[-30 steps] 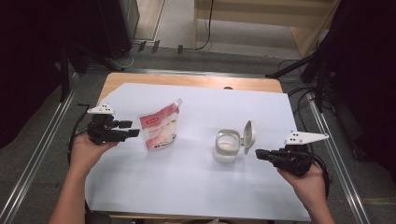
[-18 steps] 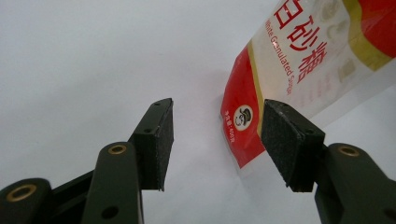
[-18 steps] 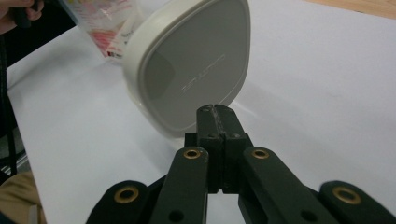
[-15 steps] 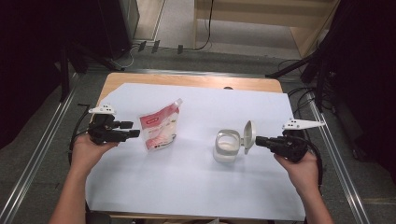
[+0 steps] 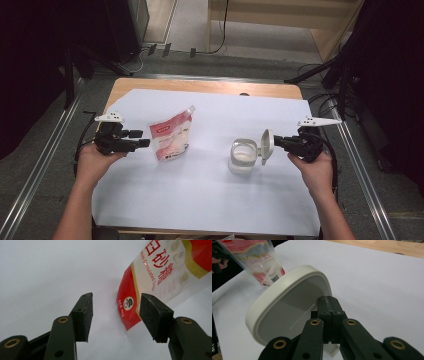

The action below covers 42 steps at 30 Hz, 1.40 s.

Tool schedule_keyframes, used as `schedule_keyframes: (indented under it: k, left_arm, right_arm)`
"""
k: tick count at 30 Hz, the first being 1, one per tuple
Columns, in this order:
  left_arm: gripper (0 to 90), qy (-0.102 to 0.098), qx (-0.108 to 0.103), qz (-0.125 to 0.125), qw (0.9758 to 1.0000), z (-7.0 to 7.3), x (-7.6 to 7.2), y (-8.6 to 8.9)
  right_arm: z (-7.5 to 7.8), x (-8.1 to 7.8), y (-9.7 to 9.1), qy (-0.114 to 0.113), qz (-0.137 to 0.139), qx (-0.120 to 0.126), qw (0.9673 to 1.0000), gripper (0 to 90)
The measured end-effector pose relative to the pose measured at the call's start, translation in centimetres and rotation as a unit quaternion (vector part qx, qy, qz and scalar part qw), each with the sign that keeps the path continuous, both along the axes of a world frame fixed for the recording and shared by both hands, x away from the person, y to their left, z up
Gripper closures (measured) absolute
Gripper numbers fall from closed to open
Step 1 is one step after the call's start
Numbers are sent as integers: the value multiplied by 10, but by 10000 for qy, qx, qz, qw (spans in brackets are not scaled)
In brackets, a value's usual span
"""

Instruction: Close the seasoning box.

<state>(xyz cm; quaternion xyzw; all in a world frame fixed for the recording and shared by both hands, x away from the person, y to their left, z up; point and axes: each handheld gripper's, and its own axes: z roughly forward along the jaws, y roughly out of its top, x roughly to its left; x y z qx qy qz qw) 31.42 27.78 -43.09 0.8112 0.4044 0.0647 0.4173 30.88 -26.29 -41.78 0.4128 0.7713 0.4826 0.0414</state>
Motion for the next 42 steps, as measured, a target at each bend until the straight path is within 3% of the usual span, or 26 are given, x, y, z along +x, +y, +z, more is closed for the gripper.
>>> schedule_keyframes:
  k: [5, 9, 15, 19, 23, 27, 31, 35, 42]
  left_arm:
    - [455, -6, -18, -15, 10000, 0, 0, 0]
    - [455, 23, 15, -6, 10000, 0, 1, 0]
    - [457, -7, -63, 38, 10000, -1, 2, 2]
    - [459, -11, -4, 42, 10000, -2, 2, 1]
    - [458, 53, 53, 16, 10000, -3, 2, 0]
    - [457, 78, 33, 35, 10000, -4, 1, 0]
    - [456, 68, 96, -13, 9999, -5, 0, 1]
    - [455, 92, 44, 3, 9999, -5, -1, 2]
    - [453, 74, 93, -54, 9999, -4, -2, -4]
  right_arm:
    - [-1, 0, 9, -83, 60, -147, 9998, 900]
    - [0, -1, 18, -90, 130, -116, 9998, 900]
    - [4, -4, 36, -169, 362, -109, 9991, 900]
    - [4, -5, 51, -184, 589, -154, 9980, 899]
    - [3, -3, 54, -218, 667, -175, 9974, 841]
    - [1, 1, 49, -265, 485, -153, 9984, 667]
    - [-1, 3, 43, -286, 353, -124, 9989, 589]
    - [-1, 2, 33, -437, 154, -61, 9989, 543]
    - [-5, 1, 10, -384, -146, -13, 9992, 511]
